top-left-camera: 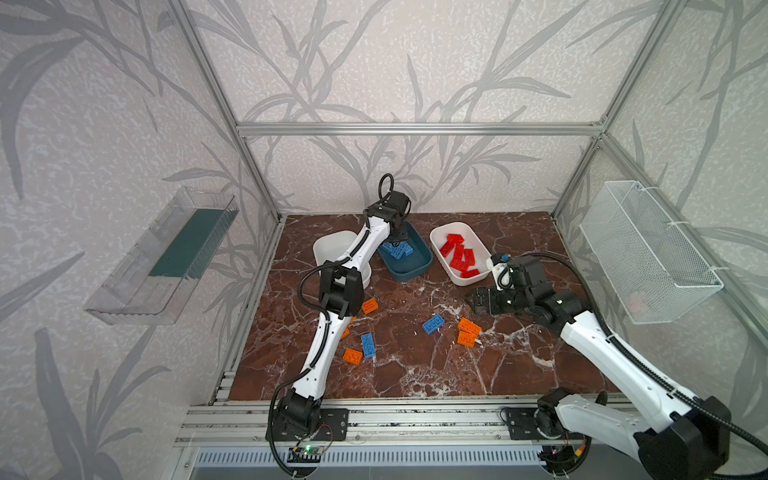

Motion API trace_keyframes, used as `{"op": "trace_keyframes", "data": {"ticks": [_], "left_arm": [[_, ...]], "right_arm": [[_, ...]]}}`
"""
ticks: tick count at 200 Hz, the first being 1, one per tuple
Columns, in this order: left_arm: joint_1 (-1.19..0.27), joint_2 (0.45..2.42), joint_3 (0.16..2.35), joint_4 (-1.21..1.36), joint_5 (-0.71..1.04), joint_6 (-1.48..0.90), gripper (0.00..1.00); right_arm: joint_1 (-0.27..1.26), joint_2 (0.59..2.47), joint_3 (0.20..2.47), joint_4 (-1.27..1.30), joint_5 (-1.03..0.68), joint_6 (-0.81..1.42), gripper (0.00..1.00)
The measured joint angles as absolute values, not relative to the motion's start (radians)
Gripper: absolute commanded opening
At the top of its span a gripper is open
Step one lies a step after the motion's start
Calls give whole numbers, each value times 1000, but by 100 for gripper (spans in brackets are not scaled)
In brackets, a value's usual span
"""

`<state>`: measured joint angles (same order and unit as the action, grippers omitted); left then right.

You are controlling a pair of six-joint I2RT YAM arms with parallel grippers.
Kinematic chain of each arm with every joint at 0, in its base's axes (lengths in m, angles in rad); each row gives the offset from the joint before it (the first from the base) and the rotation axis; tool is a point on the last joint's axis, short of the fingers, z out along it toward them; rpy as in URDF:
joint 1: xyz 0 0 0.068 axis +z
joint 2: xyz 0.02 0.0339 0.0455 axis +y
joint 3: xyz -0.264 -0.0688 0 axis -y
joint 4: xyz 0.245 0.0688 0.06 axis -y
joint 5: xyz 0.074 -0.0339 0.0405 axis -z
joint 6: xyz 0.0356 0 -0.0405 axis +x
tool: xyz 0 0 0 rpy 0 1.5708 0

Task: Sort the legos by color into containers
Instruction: 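Carry the blue brick with the left gripper over the teal tub, then lower the left gripper onto another blue brick beside the orange bricks and grasp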

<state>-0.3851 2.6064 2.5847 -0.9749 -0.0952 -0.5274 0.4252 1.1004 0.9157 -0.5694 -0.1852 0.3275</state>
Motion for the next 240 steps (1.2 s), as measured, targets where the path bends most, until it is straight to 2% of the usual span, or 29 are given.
{"op": "trace_keyframes", "data": {"ticks": [20, 38, 106, 150, 191, 240], "left_arm": [[-385, 2579, 2565, -978, -77, -527, 72], [-389, 2479, 2444, -968, -77, -529, 71], [-464, 1815, 1631, -786, -130, -576, 70], [-601, 1533, 1158, -725, -163, -677, 69], [-749, 1416, 927, -686, -163, -784, 68], [-798, 1267, 778, -658, -203, -871, 68]], "right_arm": [[425, 1092, 916, -569, -191, 328, 99], [425, 1063, 915, -571, -196, 329, 99], [442, 900, 879, -605, -227, 361, 99], [579, 835, 831, -643, -184, 401, 99], [727, 803, 780, -657, -96, 469, 99], [878, 803, 770, -656, 21, 544, 99]]}}
